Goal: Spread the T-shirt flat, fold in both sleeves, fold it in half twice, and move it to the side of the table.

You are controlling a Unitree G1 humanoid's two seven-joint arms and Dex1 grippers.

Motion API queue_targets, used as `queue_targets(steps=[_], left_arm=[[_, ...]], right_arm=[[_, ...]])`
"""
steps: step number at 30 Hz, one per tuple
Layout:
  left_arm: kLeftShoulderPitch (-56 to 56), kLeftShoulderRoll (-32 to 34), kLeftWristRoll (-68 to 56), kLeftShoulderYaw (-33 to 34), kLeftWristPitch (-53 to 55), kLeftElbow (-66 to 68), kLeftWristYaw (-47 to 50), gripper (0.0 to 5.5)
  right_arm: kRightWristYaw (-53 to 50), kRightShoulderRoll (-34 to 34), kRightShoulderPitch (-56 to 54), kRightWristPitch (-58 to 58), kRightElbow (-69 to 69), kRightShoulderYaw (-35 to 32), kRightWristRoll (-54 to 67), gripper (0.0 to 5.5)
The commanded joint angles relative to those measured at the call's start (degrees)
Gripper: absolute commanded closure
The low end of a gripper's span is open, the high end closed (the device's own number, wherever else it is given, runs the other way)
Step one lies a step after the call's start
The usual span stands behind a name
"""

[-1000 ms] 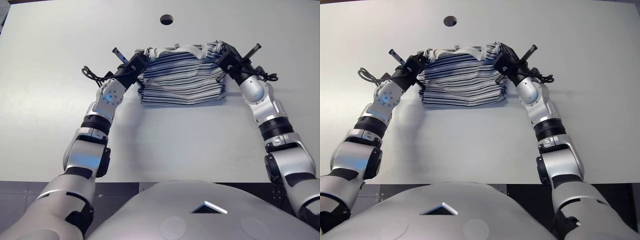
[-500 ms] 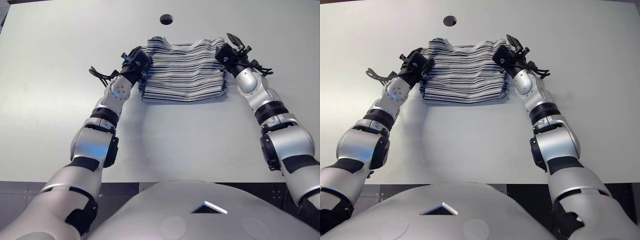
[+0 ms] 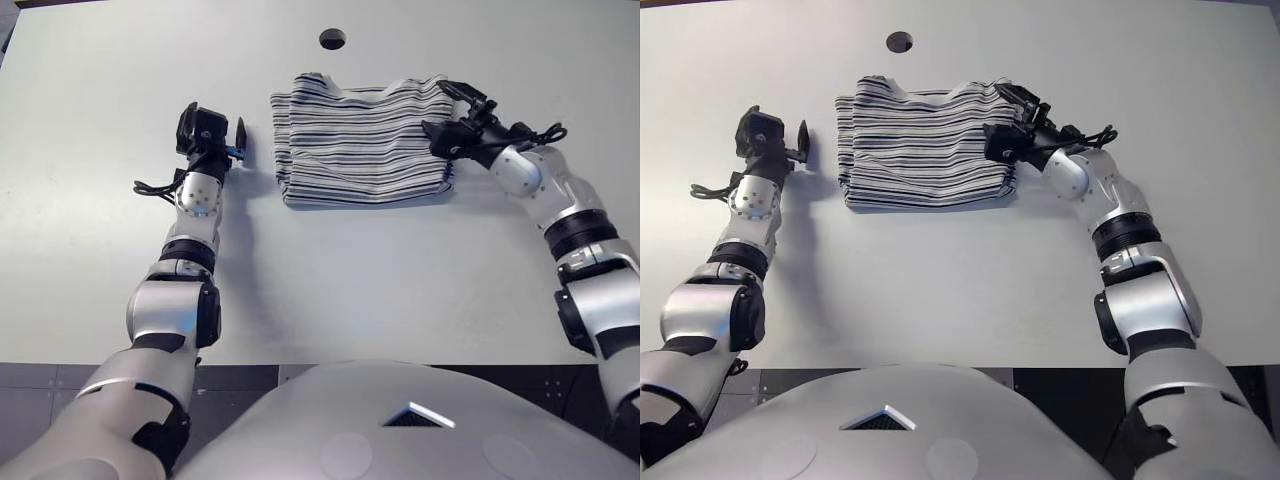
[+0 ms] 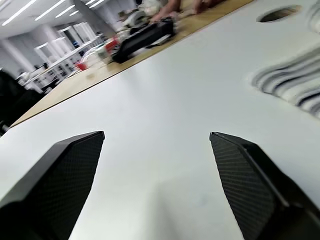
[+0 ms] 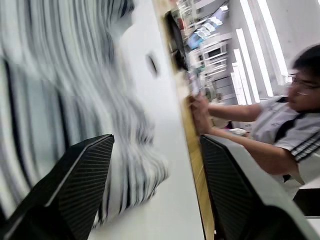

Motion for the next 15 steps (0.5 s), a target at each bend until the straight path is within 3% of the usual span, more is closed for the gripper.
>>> queue_targets(steps=[1,5,9,12,15], left_arm=[[4.00,0.02,-3.78,3.78,-2.59,-7.74,1.28,1.58],[10.82,0.64,-6.32,6.39,-2.04,-19.27,0.62,1.58],[17.76,0.87,-6.60,7.41,0.94,-30.25,0.61,1.58],[22.60,1.46,-8.05,9.54,3.82,-36.66,0.42,1.58],[24.30,1.69,-9.65,11.79,5.98,-39.03,0.34,1.58]], right_arm=[[2.20,-3.37,-0.38,-2.39,2.83,5.09,-5.28,2.32],[15.00,-11.40,13.01,-10.55,-20.91,9.49,-1.30,2.32],[20.70,-15.60,25.22,-2.75,-46.74,6.77,0.91,2.32],[25.02,-11.77,31.66,2.78,-61.15,9.58,-0.32,2.32],[26.98,-0.05,29.28,4.07,-58.98,18.75,-5.38,2.32]])
